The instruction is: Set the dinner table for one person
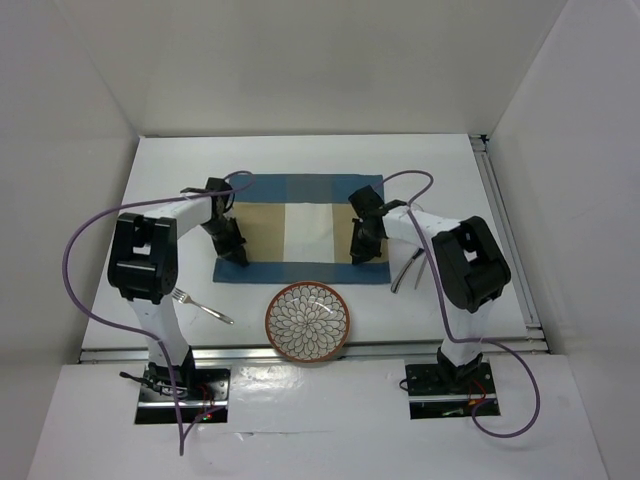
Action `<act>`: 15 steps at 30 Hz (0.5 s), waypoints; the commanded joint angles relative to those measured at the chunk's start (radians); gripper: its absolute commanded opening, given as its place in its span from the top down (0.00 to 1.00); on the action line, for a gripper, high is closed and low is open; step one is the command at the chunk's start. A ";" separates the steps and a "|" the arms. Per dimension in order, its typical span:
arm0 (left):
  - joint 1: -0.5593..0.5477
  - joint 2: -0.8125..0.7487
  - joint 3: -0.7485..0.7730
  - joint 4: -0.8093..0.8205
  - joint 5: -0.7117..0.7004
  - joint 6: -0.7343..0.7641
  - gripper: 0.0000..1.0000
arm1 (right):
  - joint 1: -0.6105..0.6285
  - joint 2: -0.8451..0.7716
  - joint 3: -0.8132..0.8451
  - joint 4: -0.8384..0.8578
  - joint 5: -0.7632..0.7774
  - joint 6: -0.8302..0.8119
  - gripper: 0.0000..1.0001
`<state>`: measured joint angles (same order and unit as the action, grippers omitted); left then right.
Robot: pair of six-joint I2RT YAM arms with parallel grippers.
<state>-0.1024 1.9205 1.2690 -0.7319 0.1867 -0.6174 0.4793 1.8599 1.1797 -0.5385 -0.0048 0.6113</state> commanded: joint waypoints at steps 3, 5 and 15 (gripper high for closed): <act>-0.017 -0.041 -0.065 -0.020 -0.047 -0.010 0.89 | -0.005 -0.018 -0.081 -0.043 0.057 0.015 1.00; -0.026 -0.041 -0.065 -0.020 -0.058 -0.010 0.88 | -0.005 -0.018 -0.091 -0.043 0.057 0.015 1.00; -0.036 -0.060 0.032 -0.069 -0.087 -0.001 0.80 | -0.005 -0.054 0.035 -0.100 0.101 -0.016 1.00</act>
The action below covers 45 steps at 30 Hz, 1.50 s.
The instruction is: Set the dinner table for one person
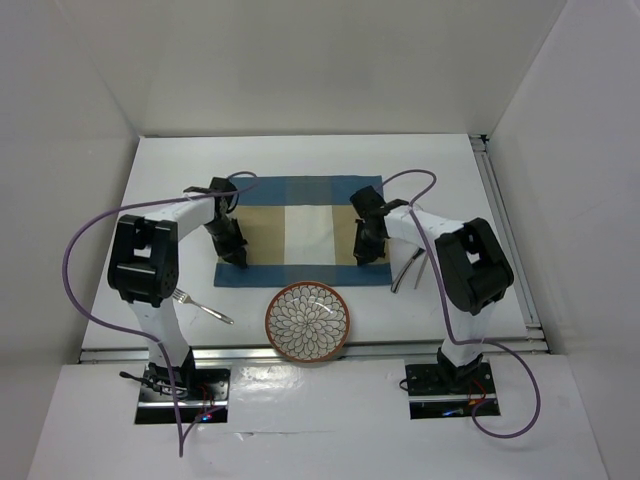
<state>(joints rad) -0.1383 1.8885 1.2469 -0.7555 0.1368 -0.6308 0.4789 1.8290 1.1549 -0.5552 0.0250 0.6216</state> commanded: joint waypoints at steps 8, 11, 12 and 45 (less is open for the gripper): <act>0.000 -0.135 0.183 -0.162 -0.152 0.013 0.35 | -0.063 -0.151 0.246 -0.187 0.128 -0.046 0.63; 0.000 -0.190 0.252 -0.192 -0.186 0.022 0.28 | -0.138 -0.240 0.258 -0.196 0.141 -0.046 0.39; 0.000 -0.207 0.275 -0.202 -0.195 0.022 0.28 | -0.155 -0.261 0.258 -0.196 0.141 -0.060 0.33; -0.225 -0.457 0.022 -0.125 -0.177 0.069 0.18 | -0.484 -0.079 0.189 -0.038 -0.013 -0.118 0.91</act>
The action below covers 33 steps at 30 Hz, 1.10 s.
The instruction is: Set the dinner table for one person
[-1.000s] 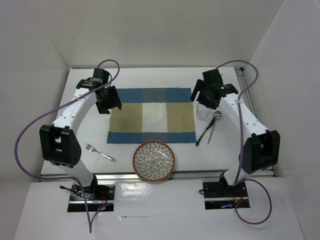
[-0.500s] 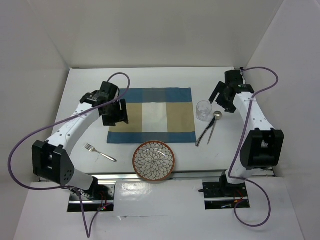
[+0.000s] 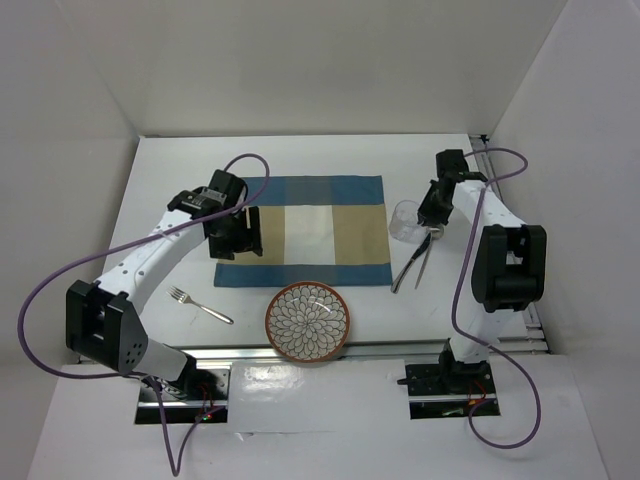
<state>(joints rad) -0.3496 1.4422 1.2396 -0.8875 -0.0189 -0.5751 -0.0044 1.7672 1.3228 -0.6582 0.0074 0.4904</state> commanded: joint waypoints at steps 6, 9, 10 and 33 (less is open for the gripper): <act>-0.014 0.001 0.043 0.007 -0.012 0.009 0.09 | 0.076 -0.006 0.191 0.013 0.075 0.000 1.00; -0.014 -0.031 0.012 0.050 -0.023 -0.016 0.09 | 0.119 0.049 0.277 0.012 0.065 0.000 1.00; -0.014 -0.031 0.012 0.050 -0.023 -0.028 0.11 | 0.130 0.098 0.306 0.003 0.074 0.000 1.00; -0.043 0.023 -0.040 0.045 0.024 -0.028 0.08 | 0.250 0.454 0.819 -0.144 0.099 0.021 0.24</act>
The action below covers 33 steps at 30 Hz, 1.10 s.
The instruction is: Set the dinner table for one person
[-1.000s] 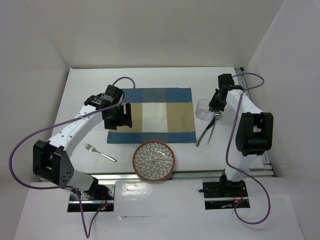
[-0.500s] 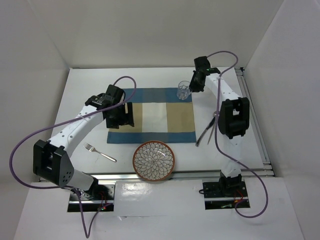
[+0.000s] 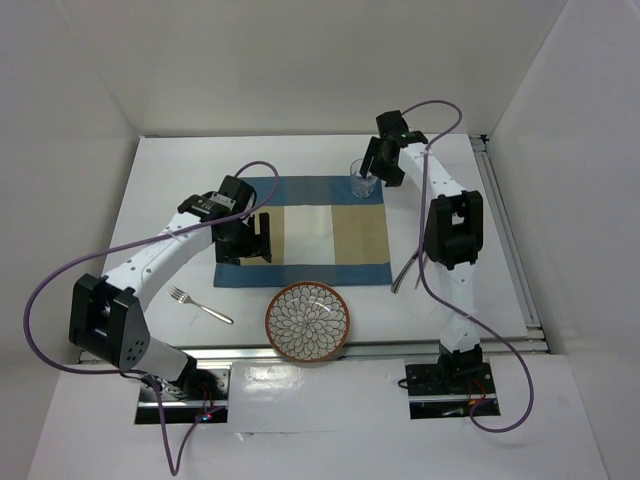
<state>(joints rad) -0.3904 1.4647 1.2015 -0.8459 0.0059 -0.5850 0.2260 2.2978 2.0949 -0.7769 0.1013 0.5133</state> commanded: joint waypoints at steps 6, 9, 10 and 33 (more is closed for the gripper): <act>0.012 0.009 0.101 -0.088 -0.124 -0.055 0.09 | 0.061 -0.288 -0.161 -0.024 -0.009 -0.031 0.22; 0.012 -0.003 0.138 -0.151 -0.279 -0.079 0.09 | 0.110 -0.503 -0.390 0.050 -0.057 -0.047 0.21; 0.024 -0.015 0.138 -0.151 -0.303 -0.079 0.09 | 0.148 -0.614 -0.549 0.066 -0.069 -0.047 0.21; 0.154 -0.158 -0.013 -0.107 -0.164 -0.139 0.04 | 0.559 -0.878 -1.411 0.542 -0.337 0.313 0.33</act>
<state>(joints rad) -0.2424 1.3373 1.1866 -0.9638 -0.1551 -0.7143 0.7647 1.3834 0.6987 -0.3706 -0.2111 0.7956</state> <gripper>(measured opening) 0.959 0.715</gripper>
